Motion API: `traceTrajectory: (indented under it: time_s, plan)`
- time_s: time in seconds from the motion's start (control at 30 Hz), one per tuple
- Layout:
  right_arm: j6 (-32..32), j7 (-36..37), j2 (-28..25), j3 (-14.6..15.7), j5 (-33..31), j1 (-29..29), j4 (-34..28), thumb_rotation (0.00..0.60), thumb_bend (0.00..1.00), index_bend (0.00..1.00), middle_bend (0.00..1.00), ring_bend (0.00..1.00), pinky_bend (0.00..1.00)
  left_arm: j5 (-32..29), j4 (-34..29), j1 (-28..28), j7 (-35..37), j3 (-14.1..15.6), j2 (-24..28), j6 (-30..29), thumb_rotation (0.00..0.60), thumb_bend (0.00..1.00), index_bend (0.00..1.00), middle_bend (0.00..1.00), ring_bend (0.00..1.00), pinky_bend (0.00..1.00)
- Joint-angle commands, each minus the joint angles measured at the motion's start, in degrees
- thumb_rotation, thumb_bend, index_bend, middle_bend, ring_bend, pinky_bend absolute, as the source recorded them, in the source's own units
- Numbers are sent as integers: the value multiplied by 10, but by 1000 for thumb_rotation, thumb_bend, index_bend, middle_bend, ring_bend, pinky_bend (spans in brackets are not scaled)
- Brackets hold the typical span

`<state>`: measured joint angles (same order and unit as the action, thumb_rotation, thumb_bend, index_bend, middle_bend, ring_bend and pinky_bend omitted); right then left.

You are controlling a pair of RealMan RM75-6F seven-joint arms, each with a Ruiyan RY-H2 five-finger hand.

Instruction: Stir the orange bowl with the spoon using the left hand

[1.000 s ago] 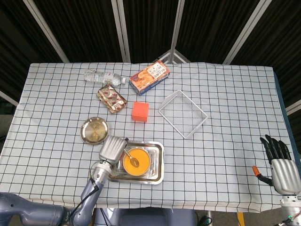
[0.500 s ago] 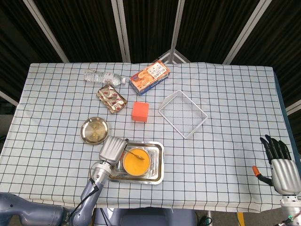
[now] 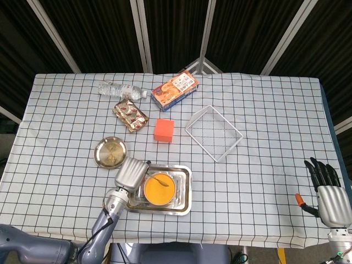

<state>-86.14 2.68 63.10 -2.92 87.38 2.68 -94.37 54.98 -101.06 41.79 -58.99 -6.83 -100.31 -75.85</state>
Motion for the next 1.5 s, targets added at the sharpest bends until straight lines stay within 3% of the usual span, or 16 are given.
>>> traceTrajectory:
  time_s: [0.03,0.43,0.6,0.83,1.2,1.5]
  plan:
    - [0,0,0,0,0,0,0,600,360,0,0,0,0,0,-16,6,-21,2,15,1,600,796,784,1000,944,958]
    - [0,0,0,0,1,0,-1,600,360,0,0,0,0,-62,-102,74,-227,10,84,20,600,815,823,1000,945,958]
    - [1,2,-1,0,0,0,-1,600,360,0,0,0,0,-116,-135,113,-325,12,94,18,600,815,825,1000,945,958]
    - [2,4,-1,1,1,0,-2,600,360,0,0,0,0,-127,-149,169,-410,16,95,21,600,814,826,1000,945,958]
    - [2,8,-2,1,1,1,-3,600,360,0,0,0,0,-110,-155,219,-462,55,125,48,600,815,826,1000,945,958]
    - [3,7,-2,1,-1,1,-4,600,360,0,0,0,0,-118,-152,237,-468,78,112,50,600,815,826,1000,945,958]
